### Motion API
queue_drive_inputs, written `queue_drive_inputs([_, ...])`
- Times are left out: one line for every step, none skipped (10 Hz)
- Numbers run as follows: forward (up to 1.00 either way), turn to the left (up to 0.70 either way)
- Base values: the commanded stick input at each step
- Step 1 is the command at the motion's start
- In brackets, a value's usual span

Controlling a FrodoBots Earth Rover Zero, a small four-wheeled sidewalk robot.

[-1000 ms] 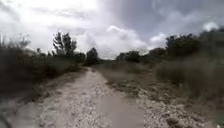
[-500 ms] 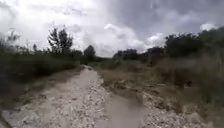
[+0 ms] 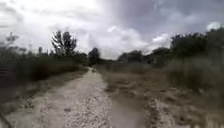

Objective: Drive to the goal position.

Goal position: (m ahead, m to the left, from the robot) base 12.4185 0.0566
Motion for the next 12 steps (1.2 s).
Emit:
queue_drive_inputs([0.70,0.35])
queue_drive_inputs([0.70,0.10])
queue_drive_inputs([0.70,0.00])
queue_drive_inputs([0.70,0.00])
queue_drive_inputs([0.70,0.00])
queue_drive_inputs([0.70,0.00])
queue_drive_inputs([0.70,0.00])
queue_drive_inputs([0.70,0.00])
queue_drive_inputs([0.70,0.00])
queue_drive_inputs([0.70,0.00])
queue_drive_inputs([0.70,0.00])
queue_drive_inputs([0.70,0.00])
